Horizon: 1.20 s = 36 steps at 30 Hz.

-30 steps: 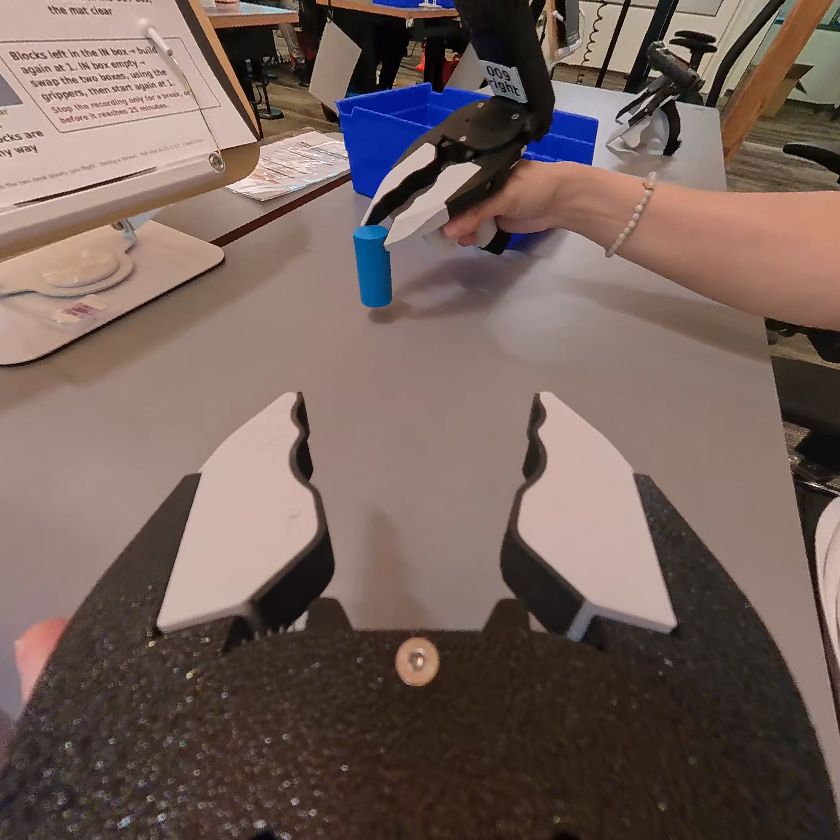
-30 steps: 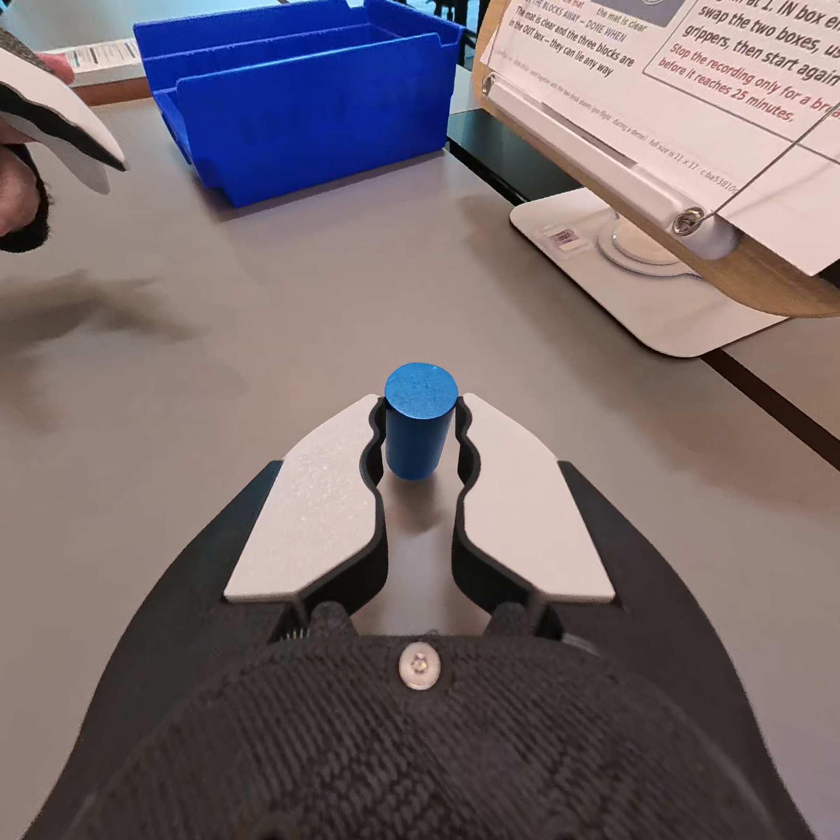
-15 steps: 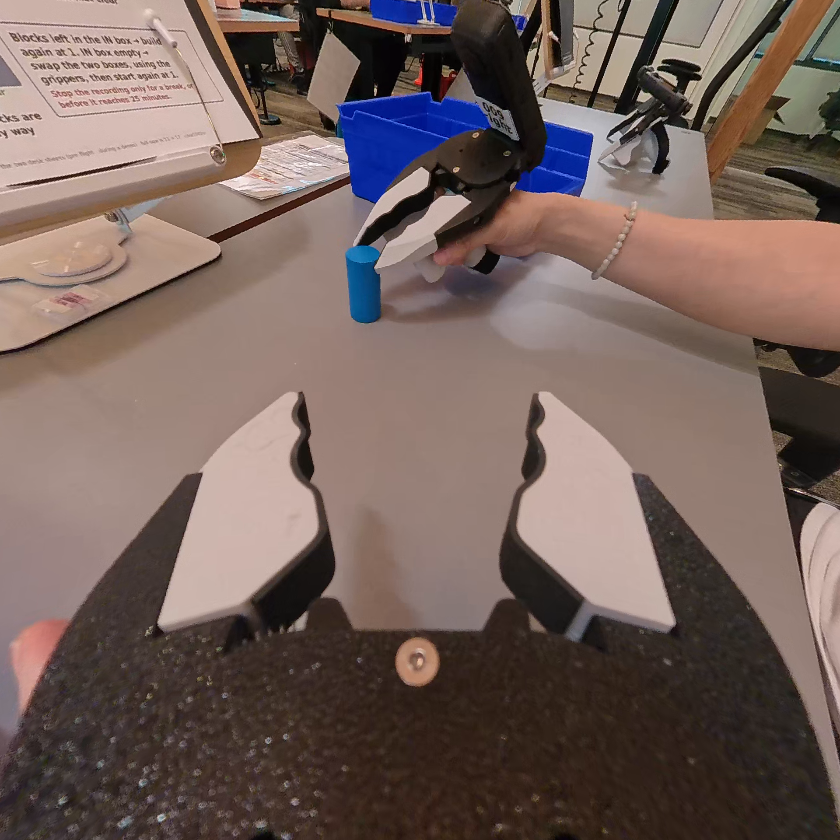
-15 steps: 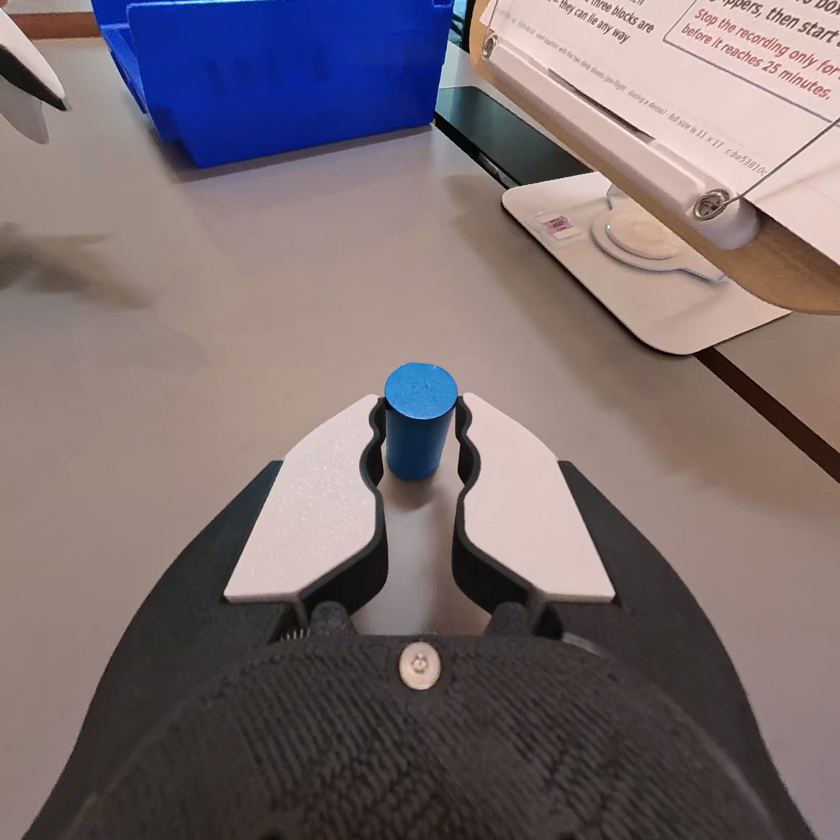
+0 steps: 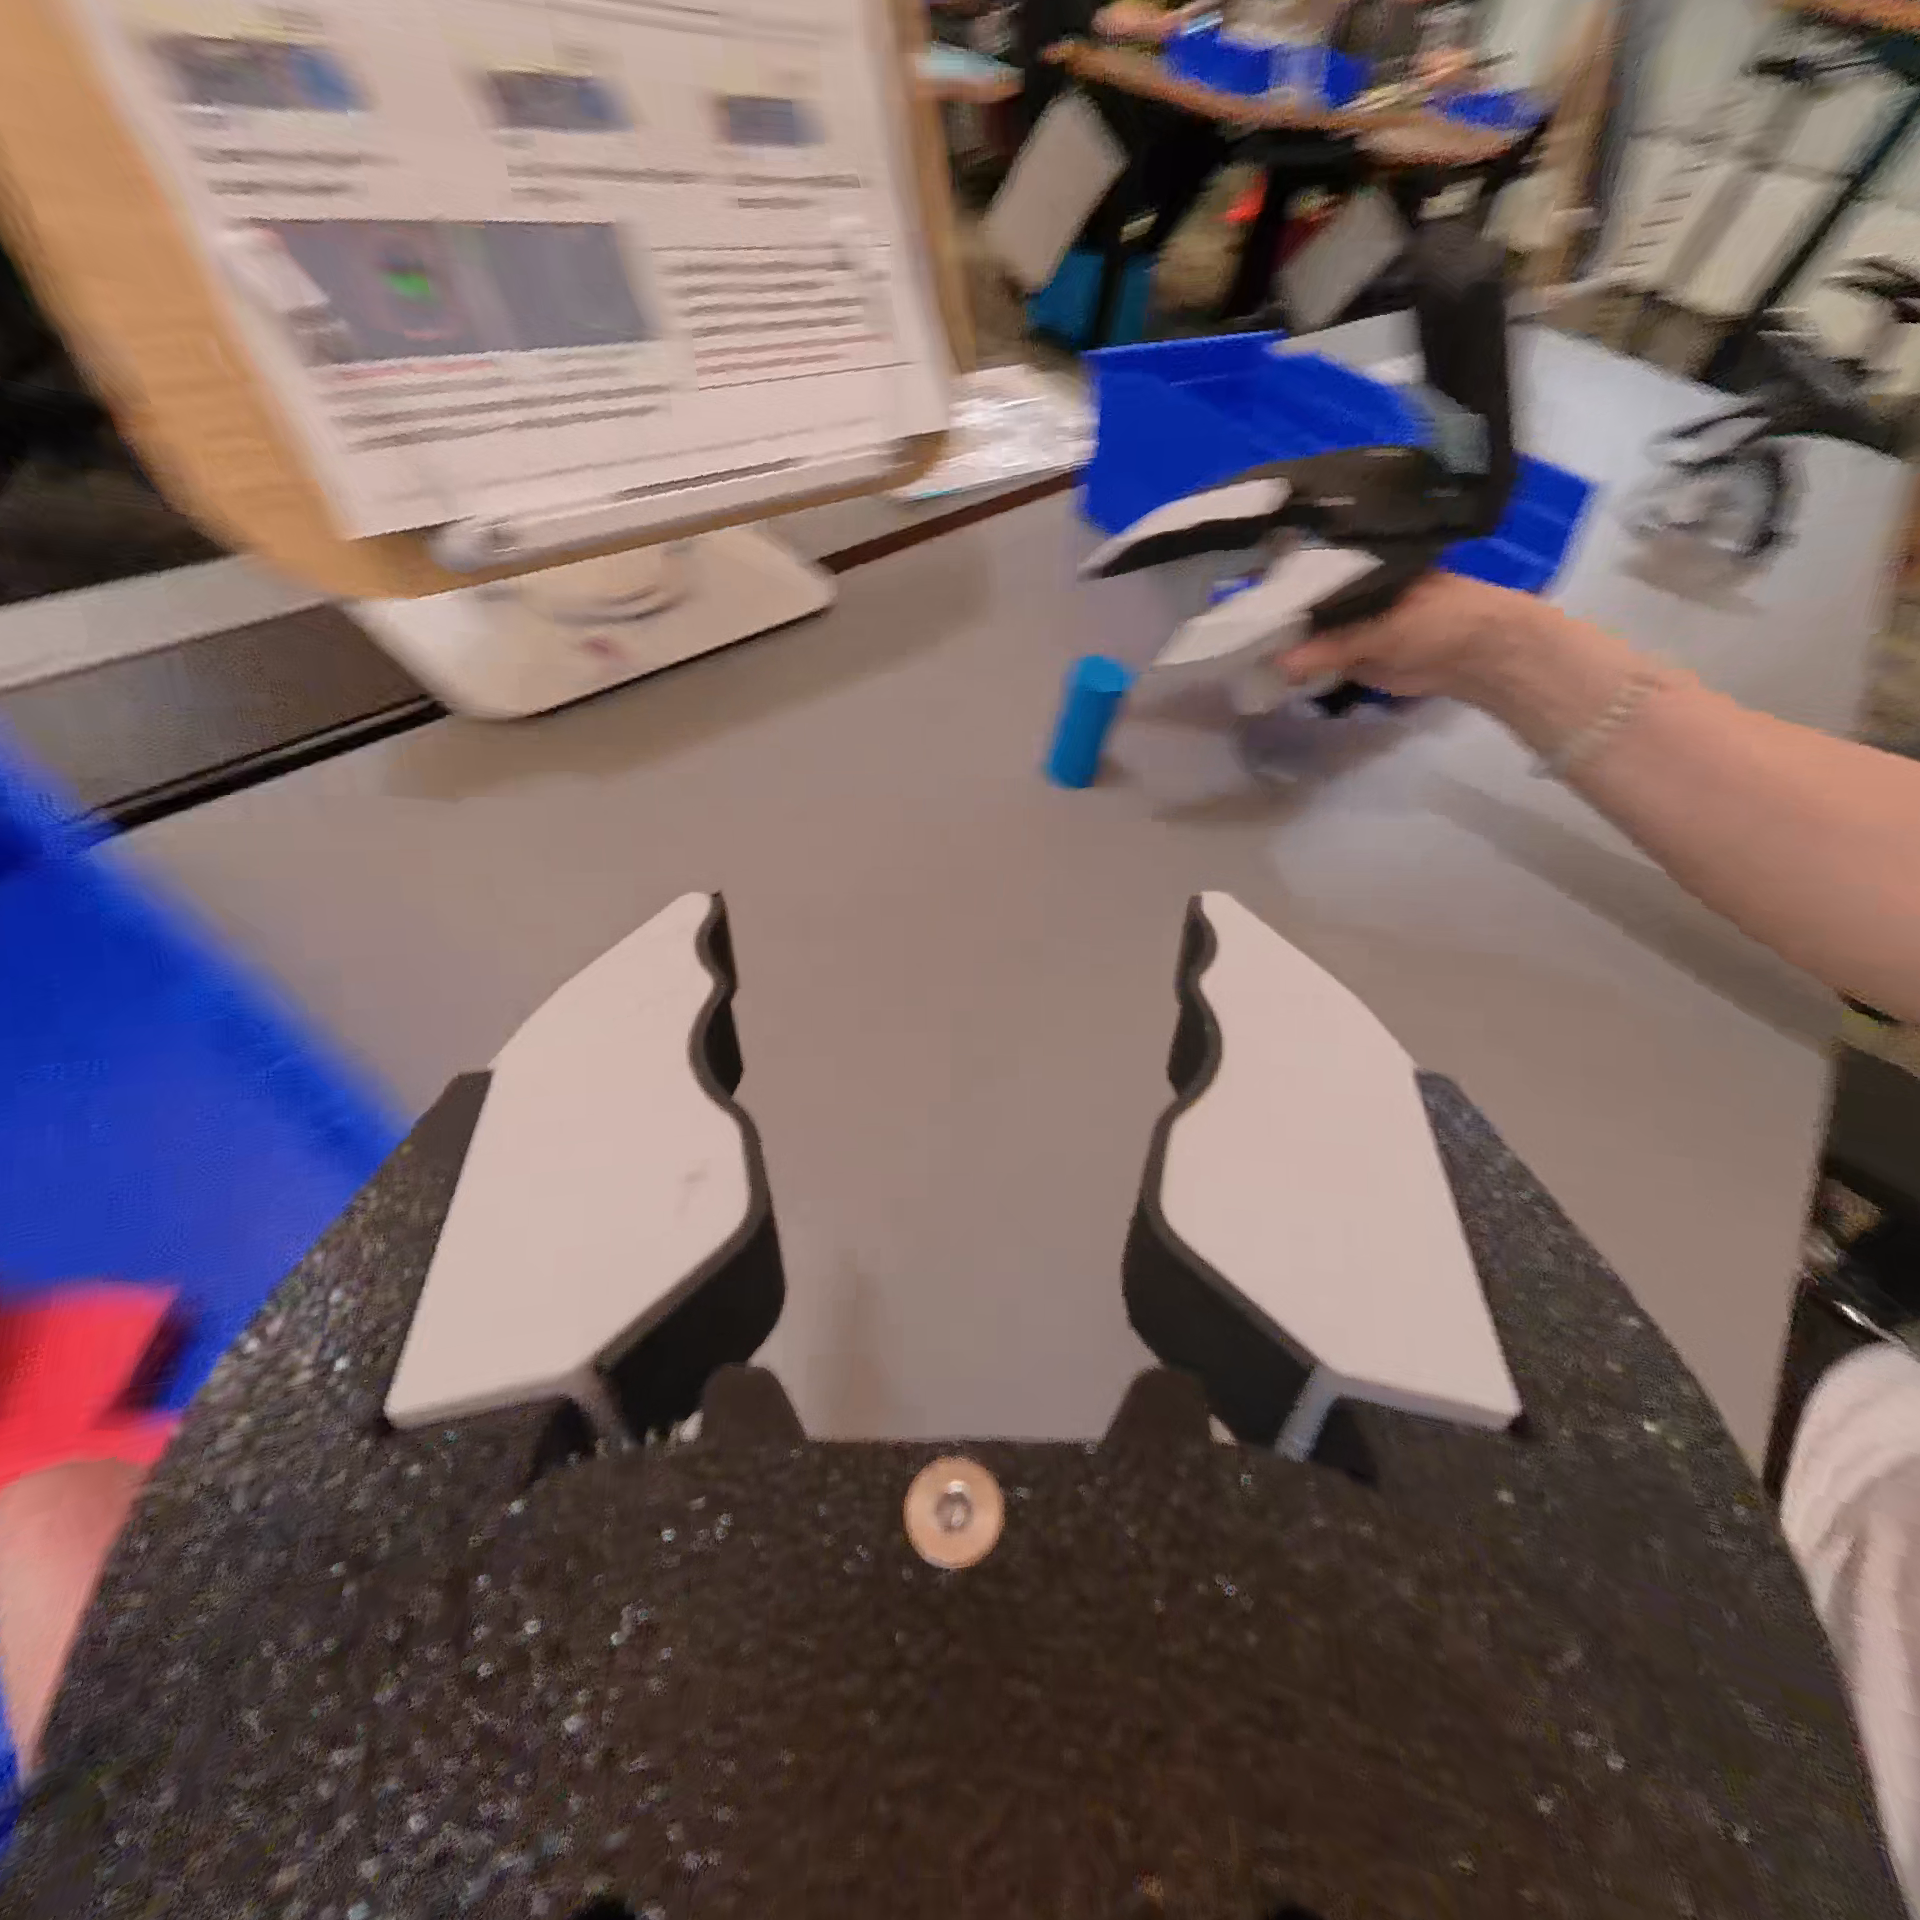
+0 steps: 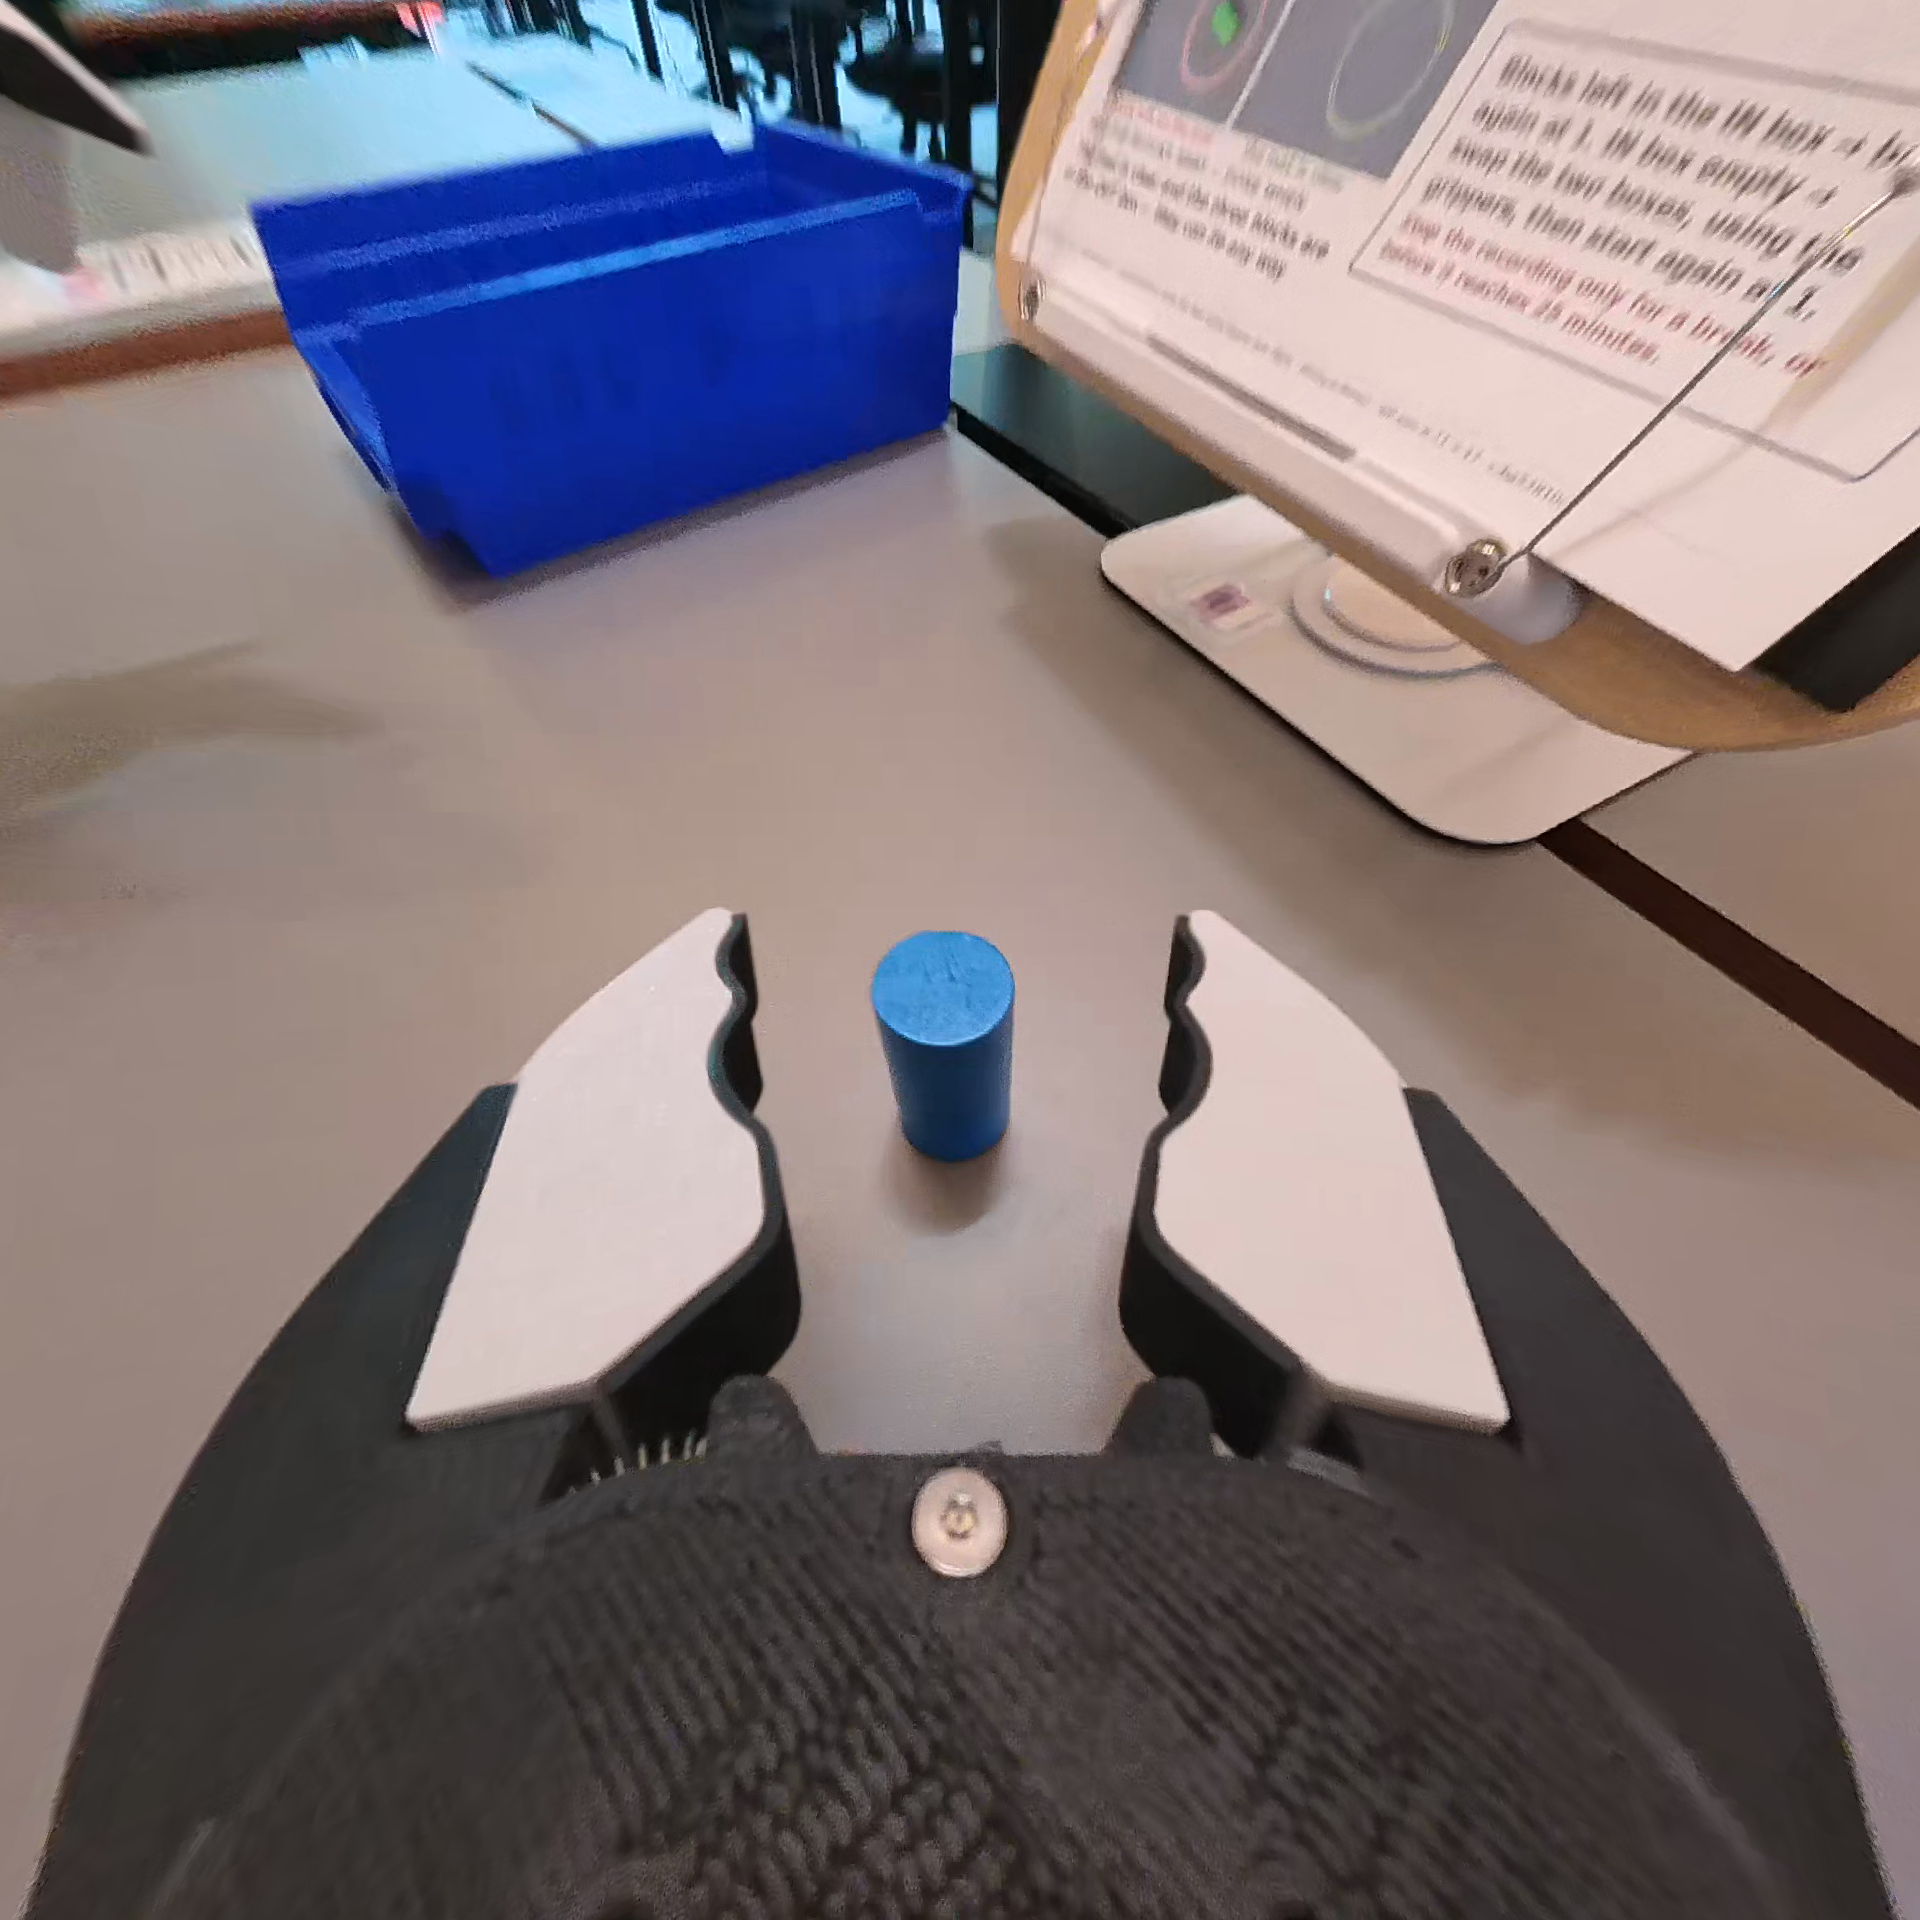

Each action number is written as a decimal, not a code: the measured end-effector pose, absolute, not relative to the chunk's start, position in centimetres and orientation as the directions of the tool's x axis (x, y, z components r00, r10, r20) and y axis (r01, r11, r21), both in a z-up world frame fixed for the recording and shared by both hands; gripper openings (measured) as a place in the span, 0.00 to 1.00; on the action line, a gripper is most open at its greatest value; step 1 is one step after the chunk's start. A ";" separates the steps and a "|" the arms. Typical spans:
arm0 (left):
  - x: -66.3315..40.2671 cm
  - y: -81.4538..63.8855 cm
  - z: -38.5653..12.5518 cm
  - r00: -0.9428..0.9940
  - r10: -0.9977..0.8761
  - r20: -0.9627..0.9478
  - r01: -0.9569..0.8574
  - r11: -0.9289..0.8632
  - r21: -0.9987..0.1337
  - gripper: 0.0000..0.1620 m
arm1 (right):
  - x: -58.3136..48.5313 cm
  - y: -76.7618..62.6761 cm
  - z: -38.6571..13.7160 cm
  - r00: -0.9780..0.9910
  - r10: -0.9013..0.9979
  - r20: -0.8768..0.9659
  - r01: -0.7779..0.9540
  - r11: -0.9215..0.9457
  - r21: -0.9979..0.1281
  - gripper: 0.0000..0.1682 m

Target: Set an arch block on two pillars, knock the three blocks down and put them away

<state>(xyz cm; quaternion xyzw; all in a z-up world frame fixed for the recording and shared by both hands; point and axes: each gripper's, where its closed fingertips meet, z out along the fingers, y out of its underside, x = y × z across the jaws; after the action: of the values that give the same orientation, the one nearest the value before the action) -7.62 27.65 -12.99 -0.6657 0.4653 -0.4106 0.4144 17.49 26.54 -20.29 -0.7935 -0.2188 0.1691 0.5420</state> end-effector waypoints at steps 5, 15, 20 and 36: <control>-18.4 36.8 -14.3 0.690 -0.665 0.287 -0.375 -0.667 -0.643 0.45 | 17.8 24.2 -17.9 0.882 0.469 -0.045 0.118 -0.312 -0.943 0.51; -25.3 43.6 -22.2 0.920 -0.264 0.291 -0.264 -0.964 -0.039 0.40 | 16.0 19.9 -16.8 0.900 0.434 0.029 0.179 -0.309 -0.934 0.52; -25.6 43.9 -25.5 0.961 -0.168 0.218 -0.192 -0.977 0.095 0.39 | 15.0 18.8 -17.7 0.885 0.463 0.052 0.217 -0.311 -0.925 0.52; -25.8 45.6 -27.5 0.973 -0.161 0.163 -0.168 -0.985 0.032 0.20 | 14.8 18.3 -18.0 0.884 0.466 0.043 0.217 -0.327 -0.920 0.51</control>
<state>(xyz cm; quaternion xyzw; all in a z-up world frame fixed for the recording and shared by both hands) -25.77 45.65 -27.51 -0.9931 0.0829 -0.0799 -0.0226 14.83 18.31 -17.99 -0.8063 -0.2119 0.1152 0.5400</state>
